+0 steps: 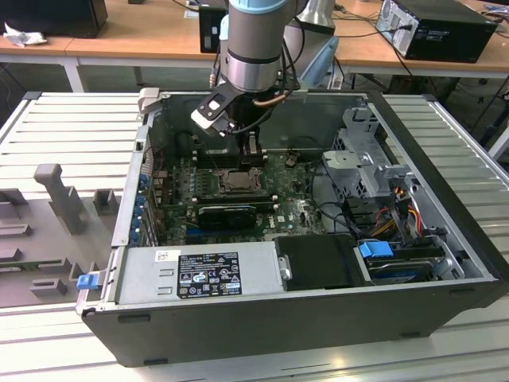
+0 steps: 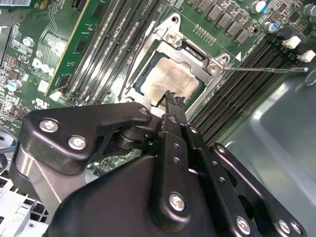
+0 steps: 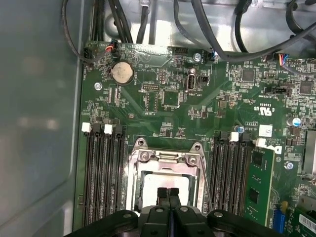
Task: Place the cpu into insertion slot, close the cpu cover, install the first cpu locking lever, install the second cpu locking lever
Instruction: 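Install the first cpu locking lever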
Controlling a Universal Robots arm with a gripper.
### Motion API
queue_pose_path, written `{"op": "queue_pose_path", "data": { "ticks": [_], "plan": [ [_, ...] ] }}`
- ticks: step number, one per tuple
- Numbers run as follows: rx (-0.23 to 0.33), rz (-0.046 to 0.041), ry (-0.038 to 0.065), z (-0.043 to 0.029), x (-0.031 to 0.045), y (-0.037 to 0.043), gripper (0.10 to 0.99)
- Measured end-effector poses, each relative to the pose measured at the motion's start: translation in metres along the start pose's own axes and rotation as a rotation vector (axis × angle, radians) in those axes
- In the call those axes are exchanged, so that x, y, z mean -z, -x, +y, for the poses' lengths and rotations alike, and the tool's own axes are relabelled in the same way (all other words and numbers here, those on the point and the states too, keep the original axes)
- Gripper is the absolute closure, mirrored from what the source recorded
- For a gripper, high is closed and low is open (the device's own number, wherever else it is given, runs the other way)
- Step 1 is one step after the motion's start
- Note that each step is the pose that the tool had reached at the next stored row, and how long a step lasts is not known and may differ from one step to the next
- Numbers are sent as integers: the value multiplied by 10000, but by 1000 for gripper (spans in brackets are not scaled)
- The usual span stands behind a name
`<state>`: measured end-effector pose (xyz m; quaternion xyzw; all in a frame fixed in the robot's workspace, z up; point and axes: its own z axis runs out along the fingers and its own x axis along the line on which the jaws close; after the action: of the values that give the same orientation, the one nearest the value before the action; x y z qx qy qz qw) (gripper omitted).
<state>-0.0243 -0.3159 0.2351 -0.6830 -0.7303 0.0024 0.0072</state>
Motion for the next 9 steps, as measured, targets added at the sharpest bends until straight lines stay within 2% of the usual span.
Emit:
{"op": "queue_pose_path", "data": {
  "ticks": [7, 9],
  "plan": [
    [0, 3, 1, -2, 167, -2, 980],
    [0, 2, 1, -3, 281, -3, 980]
  ]
}}
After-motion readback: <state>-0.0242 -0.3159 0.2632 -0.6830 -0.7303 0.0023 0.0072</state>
